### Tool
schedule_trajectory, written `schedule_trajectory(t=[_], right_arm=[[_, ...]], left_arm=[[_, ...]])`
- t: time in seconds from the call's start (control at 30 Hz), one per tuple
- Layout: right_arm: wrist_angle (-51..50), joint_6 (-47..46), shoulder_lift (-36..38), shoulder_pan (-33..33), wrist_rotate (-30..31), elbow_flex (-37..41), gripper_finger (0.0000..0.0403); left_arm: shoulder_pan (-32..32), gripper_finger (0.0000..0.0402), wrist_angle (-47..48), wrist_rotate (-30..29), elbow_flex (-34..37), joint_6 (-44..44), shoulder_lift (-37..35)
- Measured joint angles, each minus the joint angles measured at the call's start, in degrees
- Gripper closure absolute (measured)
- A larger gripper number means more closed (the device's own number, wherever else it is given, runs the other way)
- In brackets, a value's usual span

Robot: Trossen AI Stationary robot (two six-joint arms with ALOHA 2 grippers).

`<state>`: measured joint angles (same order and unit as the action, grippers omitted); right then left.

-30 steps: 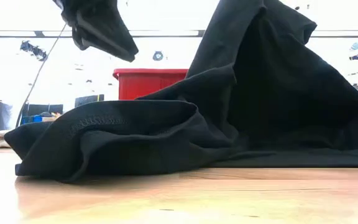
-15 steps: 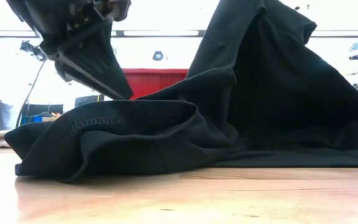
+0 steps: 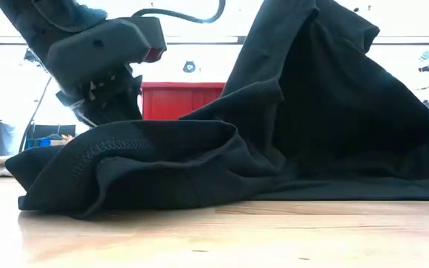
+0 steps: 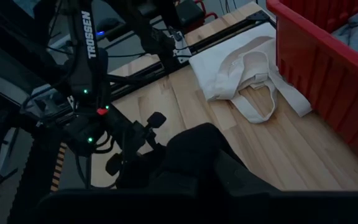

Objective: Fold Laundry from Bin
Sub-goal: Fold the black shirt

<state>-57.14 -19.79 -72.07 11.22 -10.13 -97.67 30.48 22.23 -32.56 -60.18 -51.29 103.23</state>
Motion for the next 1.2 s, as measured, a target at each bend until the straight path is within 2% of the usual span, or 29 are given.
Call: schedule_trajectory(t=[0.1,0.2,0.27,0.43,0.57,0.73,0.9,0.97,1.07,1.13,1.2], right_arm=[[0.0,0.0,0.0,0.0,0.0,0.0,0.0389],[0.0,0.0,0.0,0.0,0.0,0.0,0.0389],[0.0,0.0,0.0,0.0,0.0,0.0,0.0389],[-0.3,-0.3,0.0,0.1,0.2,0.0,0.0389],[-2.8,-0.6,0.1,0.2,4.1,0.0,0.0390],[-4.4,1.8,0.2,-0.1,7.0,-0.4,0.0393],[-7.2,6.1,0.3,-0.1,9.7,-5.8,0.0393],[-7.5,9.1,0.4,-0.1,10.6,-8.6,0.0393],[-7.5,14.9,0.4,-0.1,10.6,-12.6,0.0393],[-7.5,18.2,0.4,-0.1,10.6,-15.3,0.0391],[-7.3,20.6,0.4,-0.1,10.7,-17.9,0.0389]], left_arm=[[-0.1,0.0303,0.5,-1.4,0.0,-1.9,0.2],[-0.4,0.0370,0.3,-2.3,0.0,-3.5,0.1],[-0.4,0.0389,0.4,-2.3,0.0,-4.7,-0.6],[0.8,0.0397,0.7,-1.1,-0.5,-2.7,-6.9],[2.6,0.0397,1.9,0.7,-0.6,0.9,-16.2],[3.3,0.0398,10.0,0.1,-0.6,-1.5,-29.4],[3.3,0.0399,13.2,-2.3,-0.6,-2.3,-40.9],[3.3,0.0399,13.1,-4.7,-0.6,0.6,-45.0],[3.1,0.0399,10.2,-11.3,-0.6,6.8,-51.2],[3.1,0.0399,5.1,-15.4,-0.6,13.4,-55.5],[3.1,0.0399,-2.1,-17.1,-0.6,21.7,-59.8]])
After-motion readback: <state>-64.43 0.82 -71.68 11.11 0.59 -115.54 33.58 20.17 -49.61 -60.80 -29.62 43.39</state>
